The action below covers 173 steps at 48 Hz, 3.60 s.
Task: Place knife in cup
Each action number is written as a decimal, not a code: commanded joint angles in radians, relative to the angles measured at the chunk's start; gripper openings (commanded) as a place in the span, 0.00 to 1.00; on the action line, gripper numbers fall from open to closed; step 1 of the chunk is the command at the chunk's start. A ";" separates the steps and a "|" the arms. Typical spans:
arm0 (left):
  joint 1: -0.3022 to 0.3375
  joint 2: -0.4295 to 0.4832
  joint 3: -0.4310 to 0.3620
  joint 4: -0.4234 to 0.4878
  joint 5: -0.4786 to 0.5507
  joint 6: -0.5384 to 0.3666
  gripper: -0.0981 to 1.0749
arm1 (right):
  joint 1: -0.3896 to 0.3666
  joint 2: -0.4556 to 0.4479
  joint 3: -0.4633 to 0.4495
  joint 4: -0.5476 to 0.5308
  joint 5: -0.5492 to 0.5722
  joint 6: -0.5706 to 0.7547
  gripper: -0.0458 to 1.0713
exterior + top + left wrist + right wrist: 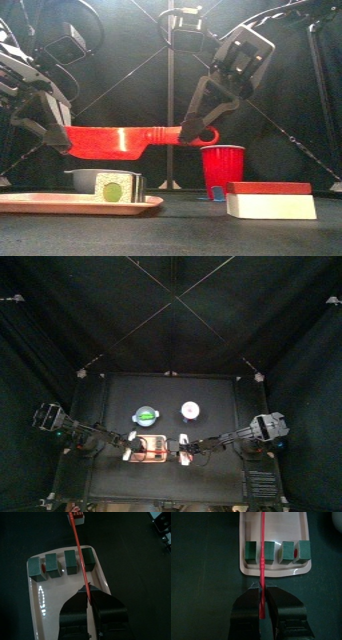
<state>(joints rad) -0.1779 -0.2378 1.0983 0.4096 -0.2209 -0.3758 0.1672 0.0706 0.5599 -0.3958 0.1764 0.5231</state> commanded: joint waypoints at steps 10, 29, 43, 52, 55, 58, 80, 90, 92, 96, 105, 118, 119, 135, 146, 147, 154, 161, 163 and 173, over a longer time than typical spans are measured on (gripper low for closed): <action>-0.005 -0.003 -0.029 -0.005 -0.012 0.000 0.39 | 0.003 -0.040 -0.014 -0.002 -0.002 -0.003 0.42; -0.002 -0.067 -0.038 -0.104 -0.006 0.003 0.58 | 0.012 -0.091 -0.012 0.006 0.054 -0.002 0.42; 0.031 -0.132 -0.034 -0.167 -0.012 0.000 0.80 | 0.031 -0.123 0.014 0.032 0.104 0.000 0.42; 0.075 -0.149 -0.034 -0.204 -0.012 0.000 0.80 | 0.040 -0.164 0.032 0.069 0.123 0.000 0.42; 0.086 -0.152 -0.034 -0.204 -0.017 0.000 0.80 | 0.046 -0.184 0.035 0.086 0.144 0.000 0.42; 0.091 -0.152 -0.034 -0.204 -0.023 0.000 0.80 | 0.048 -0.202 0.034 0.106 0.175 0.000 0.42; 0.103 -0.163 -0.032 -0.202 -0.043 0.003 0.80 | 0.043 -0.267 0.006 0.175 0.356 0.028 0.42; 0.132 -0.219 -0.032 -0.202 -0.043 0.005 0.80 | 0.043 -0.291 -0.035 0.179 0.505 0.049 0.42; 0.140 -0.235 -0.034 -0.204 -0.043 0.005 0.80 | 0.043 -0.295 -0.052 0.178 0.541 0.052 0.42; 0.155 -0.272 -0.032 -0.206 -0.035 0.005 0.80 | 0.041 -0.293 -0.098 0.181 0.640 0.055 0.42; 0.190 -0.342 -0.025 -0.201 0.021 0.005 0.80 | 0.038 -0.262 -0.230 0.152 0.882 0.101 0.42; 0.206 -0.356 0.005 -0.204 0.015 0.003 0.80 | 0.034 -0.239 -0.440 0.109 1.232 0.114 0.42; 0.206 -0.356 0.005 -0.204 0.015 0.005 0.80 | 0.031 -0.235 -0.456 0.107 1.256 0.112 0.42; 0.206 -0.357 0.014 -0.201 0.017 0.005 0.80 | -0.083 -0.216 -0.551 0.067 1.506 0.026 0.42; 0.206 -0.357 0.017 -0.199 0.017 0.005 0.80 | -0.210 -0.229 -0.482 0.072 1.505 -0.086 0.42; 0.206 -0.357 0.017 -0.199 0.017 0.005 0.80 | -0.222 -0.229 -0.472 0.071 1.505 -0.095 0.42; 0.207 -0.356 0.025 -0.199 0.017 0.005 0.80 | -0.288 -0.252 -0.403 0.072 1.500 -0.144 0.42; 0.212 -0.356 0.028 -0.199 0.017 0.005 0.80 | -0.318 -0.270 -0.367 0.078 1.457 -0.156 0.42; 0.215 -0.356 0.028 -0.199 0.017 0.005 0.80 | -0.321 -0.273 -0.360 0.080 1.445 -0.166 0.42; 0.218 -0.356 0.029 -0.199 0.017 0.005 0.80 | -0.324 -0.267 -0.347 0.124 1.431 -0.209 0.43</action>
<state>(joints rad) 0.0353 -0.5937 1.1382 0.2071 -0.1979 -0.3728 -0.1519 -0.1733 0.2240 -0.2853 1.6107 0.3221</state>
